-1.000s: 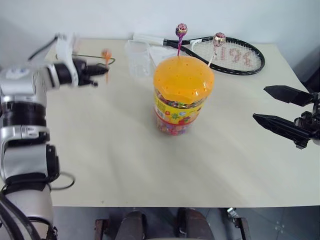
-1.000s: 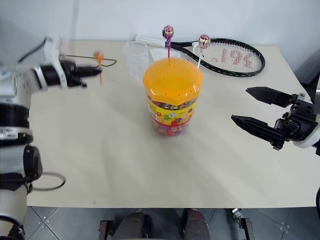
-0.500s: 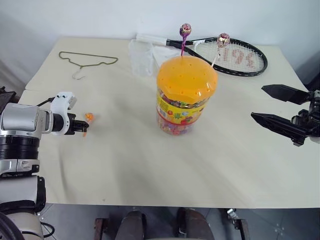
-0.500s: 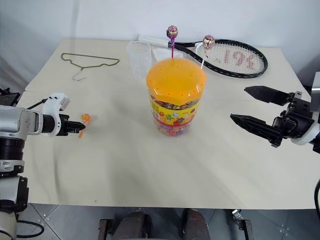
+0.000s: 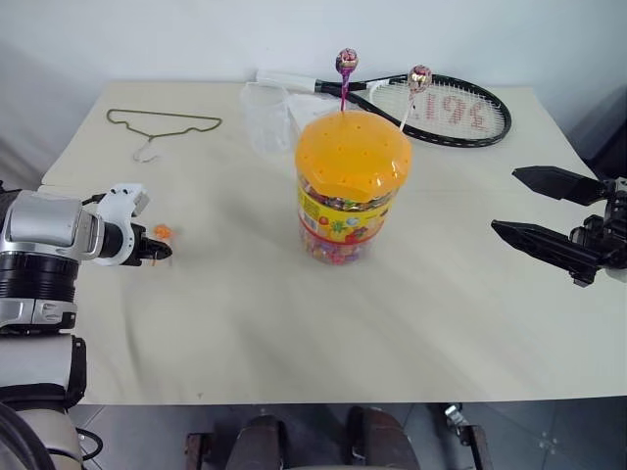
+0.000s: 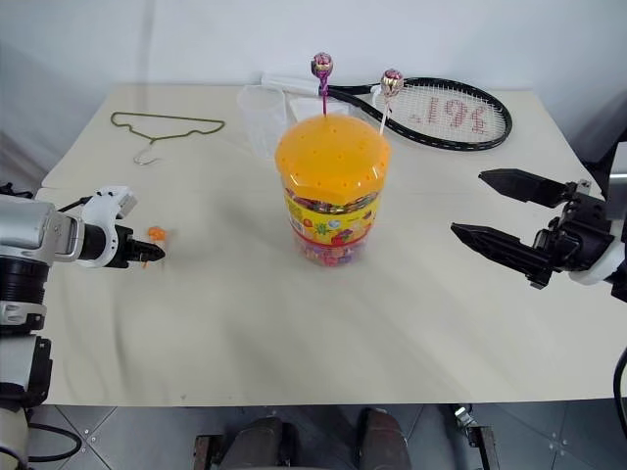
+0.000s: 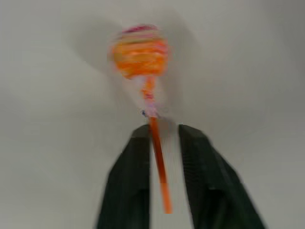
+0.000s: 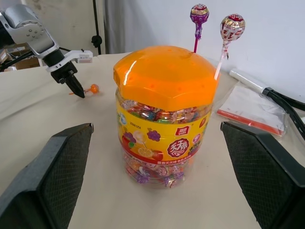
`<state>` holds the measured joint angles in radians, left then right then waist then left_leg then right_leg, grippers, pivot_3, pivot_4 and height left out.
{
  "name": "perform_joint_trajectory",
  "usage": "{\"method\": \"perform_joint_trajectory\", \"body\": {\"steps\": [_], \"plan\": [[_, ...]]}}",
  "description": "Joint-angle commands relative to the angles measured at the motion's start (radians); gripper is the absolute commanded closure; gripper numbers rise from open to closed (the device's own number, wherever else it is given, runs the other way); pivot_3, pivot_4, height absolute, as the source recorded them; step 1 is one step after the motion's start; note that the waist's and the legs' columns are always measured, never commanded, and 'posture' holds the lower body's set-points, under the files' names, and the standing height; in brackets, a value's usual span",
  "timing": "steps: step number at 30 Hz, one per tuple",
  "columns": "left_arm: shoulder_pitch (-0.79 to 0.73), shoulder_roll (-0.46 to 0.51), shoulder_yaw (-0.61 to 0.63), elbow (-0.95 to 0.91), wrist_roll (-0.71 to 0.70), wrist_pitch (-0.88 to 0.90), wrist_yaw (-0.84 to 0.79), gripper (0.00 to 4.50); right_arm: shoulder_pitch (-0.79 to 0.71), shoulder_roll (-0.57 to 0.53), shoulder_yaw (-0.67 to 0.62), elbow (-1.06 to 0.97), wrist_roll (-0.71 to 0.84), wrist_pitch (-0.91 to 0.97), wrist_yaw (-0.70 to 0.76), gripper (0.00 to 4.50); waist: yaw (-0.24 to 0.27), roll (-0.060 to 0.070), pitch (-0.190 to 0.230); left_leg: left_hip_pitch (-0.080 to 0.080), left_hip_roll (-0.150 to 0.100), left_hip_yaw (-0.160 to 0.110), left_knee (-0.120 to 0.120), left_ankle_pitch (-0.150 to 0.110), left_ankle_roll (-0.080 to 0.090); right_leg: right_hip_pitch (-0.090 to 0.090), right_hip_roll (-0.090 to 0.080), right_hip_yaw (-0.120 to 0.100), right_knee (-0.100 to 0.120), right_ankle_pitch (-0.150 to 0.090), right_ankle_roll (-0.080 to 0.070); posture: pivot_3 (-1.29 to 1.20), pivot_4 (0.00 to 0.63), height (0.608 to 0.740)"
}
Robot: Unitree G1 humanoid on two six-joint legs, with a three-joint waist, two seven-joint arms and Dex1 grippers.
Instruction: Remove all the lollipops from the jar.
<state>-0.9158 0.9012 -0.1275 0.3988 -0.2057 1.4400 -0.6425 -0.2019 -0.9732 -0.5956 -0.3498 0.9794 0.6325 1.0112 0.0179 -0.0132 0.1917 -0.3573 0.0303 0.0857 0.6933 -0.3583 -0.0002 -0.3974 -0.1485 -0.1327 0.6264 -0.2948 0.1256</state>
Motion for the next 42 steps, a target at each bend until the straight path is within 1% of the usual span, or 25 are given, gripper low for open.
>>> {"method": "perform_joint_trajectory", "body": {"steps": [1,3,7,8,10,11,14,15,16,18,19,22,26,31,33,38,42], "plan": [[-0.029,0.069,-0.045,-0.06,0.002,0.062,-0.009,2.04,0.006,-0.006,-0.05,-0.021,0.01,-0.011,-0.004,0.0,-0.003,0.0,0.0,0.0,0.0,0.001,0.0,0.0,0.0,0.0,0.0,0.001,0.0,0.0,0.0,0.0,0.15,0.74],[-0.059,0.105,-0.075,-0.106,-0.012,0.079,-0.031,1.38,0.01,-0.008,-0.054,-0.023,0.011,-0.011,-0.004,0.0,-0.002,-0.003,0.002,0.0,0.0,0.001,-0.001,0.0,0.0,-0.002,0.0,0.001,0.0,0.0,0.0,0.0,0.15,0.74],[-0.128,0.146,-0.1,-0.216,-0.035,0.035,-0.078,0.14,0.011,-0.014,-0.058,-0.018,0.009,-0.013,-0.001,0.0,0.008,-0.004,0.002,-0.005,0.0,0.001,0.001,0.0,0.0,-0.006,0.0,0.001,0.0,0.0,0.0,0.0,0.15,0.74],[-0.155,0.15,-0.107,-0.25,-0.047,0.039,-0.093,0.03,0.009,-0.015,-0.059,-0.016,0.007,-0.013,-0.002,0.0,0.011,-0.004,0.002,-0.007,0.0,0.001,0.002,0.0,0.0,-0.007,0.0,0.001,0.0,0.0,0.0,0.0,0.15,0.74],[-0.225,0.143,-0.105,-0.326,-0.087,0.032,-0.137,0.03,0.006,-0.016,-0.061,-0.017,0.006,-0.013,-0.005,0.0,0.018,-0.005,0.003,-0.014,0.0,0.0,0.005,0.0,0.001,-0.012,0.0,0.0,0.001,0.001,0.001,0.0,0.15,0.74],[-0.243,0.141,-0.105,-0.344,-0.099,0.029,-0.151,0.03,0.005,-0.016,-0.063,-0.017,0.006,-0.013,-0.005,0.0,0.021,-0.005,0.003,-0.015,0.0,0.001,0.006,0.0,0.001,-0.012,0.0,0.0,0.001,0.002,0.001,0.0,0.15,0.74],[-0.247,0.088,-0.026,-0.37,-0.14,-0.145,-0.202,0.03,0.002,-0.012,-0.064,-0.018,0.0,-0.018,-0.01,0.0,0.02,-0.004,0.003,-0.014,-0.001,0.002,0.006,-0.001,0.001,-0.012,0.0,0.001,0.0,0.002,0.002,0.0,0.15,0.74],[-0.248,0.052,0.015,-0.361,-0.157,-0.211,-0.213,0.03,0.0,-0.01,-0.065,-0.018,-0.002,-0.021,-0.013,0.0,0.019,-0.004,0.003,-0.014,0.0,0.002,0.006,-0.001,0.001,-0.012,0.0,0.002,0.001,0.002,0.002,0.0,0.15,0.74],[-0.255,0.012,0.052,-0.335,-0.17,-0.247,-0.207,0.03,-0.006,-0.006,-0.065,-0.019,-0.004,-0.026,-0.021,0.0,0.019,-0.004,0.003,-0.013,0.0,0.003,0.006,-0.001,0.001,-0.012,0.0,0.002,0.001,0.002,0.002,0.0,0.15,0.74],[-0.231,-0.061,0.122,-0.293,-0.188,-0.411,-0.219,0.03,-0.023,-0.001,-0.059,-0.021,-0.002,-0.028,-0.043,0.0,0.018,-0.004,0.003,-0.014,0.0,0.002,0.006,-0.001,0.001,-0.012,0.0,0.001,0.001,0.002,0.001,0.0,0.15,0.74],[-0.208,-0.089,0.155,-0.269,-0.207,-0.489,-0.251,0.03,-0.042,-0.002,-0.051,-0.019,0.003,-0.024,-0.059,0.0,0.017,-0.004,0.003,-0.014,0.0,0.003,0.007,-0.001,0.002,-0.012,0.0,0.002,0.001,0.002,0.001,0.0,0.15,0.74],[-0.178,-0.121,0.18,-0.192,-0.224,-0.624,-0.336,0.03,-0.087,-0.004,-0.037,-0.011,0.021,-0.009,-0.083,0.0,0.003,-0.004,0.003,-0.014,0.0,0.003,0.006,-0.001,0.002,-0.013,0.0,0.002,0.001,0.002,0.001,0.0,0.15,0.74],[-0.181,-0.146,0.18,-0.096,-0.226,-0.735,-0.41,0.03,-0.12,-0.007,-0.022,-0.006,0.015,-0.009,-0.088,0.0,0.005,-0.004,0.003,-0.014,0.0,0.004,0.006,-0.001,0.002,-0.014,0.001,0.002,0.001,0.002,0.001,0.0,0.15,0.74],[-0.189,-0.251,0.291,-0.025,-0.341,-0.911,-0.543,0.03,-0.144,-0.005,-0.012,-0.006,0.019,-0.006,-0.095,0.0,0.013,-0.005,0.003,-0.016,0.0,0.004,0.007,-0.001,0.002,-0.014,0.0,0.001,0.0,0.003,0.002,0.0,0.15,0.74],[-0.202,-0.277,0.3,0.017,-0.349,-0.96,-0.593,0.03,-0.149,-0.001,-0.006,-0.004,0.015,-0.007,-0.094,0.0,0.012,-0.005,0.003,-0.016,0.0,0.004,0.008,-0.001,0.003,-0.013,0.0,0.001,0.0,0.003,0.003,0.0,0.15,0.74],[-0.245,-0.299,0.27,0.099,-0.313,-0.977,-0.616,0.03,-0.153,-0.001,-0.005,-0.006,0.018,-0.005,-0.096,0.0,0.007,-0.005,0.003,-0.015,0.0,0.004,0.007,-0.001,0.003,-0.013,0.0,0.001,0.0,0.003,0.003,0.0,0.15,0.74],[-0.355,-0.364,0.189,0.262,-0.193,-1.036,-0.546,0.03,-0.154,0.005,-0.004,-0.006,0.009,-0.018,-0.097,0.0,0.014,-0.005,0.003,-0.015,-0.001,0.004,0.007,-0.001,0.003,-0.013,0.0,0.001,0.0,0.003,0.003,0.0,0.15,0.74]]}}
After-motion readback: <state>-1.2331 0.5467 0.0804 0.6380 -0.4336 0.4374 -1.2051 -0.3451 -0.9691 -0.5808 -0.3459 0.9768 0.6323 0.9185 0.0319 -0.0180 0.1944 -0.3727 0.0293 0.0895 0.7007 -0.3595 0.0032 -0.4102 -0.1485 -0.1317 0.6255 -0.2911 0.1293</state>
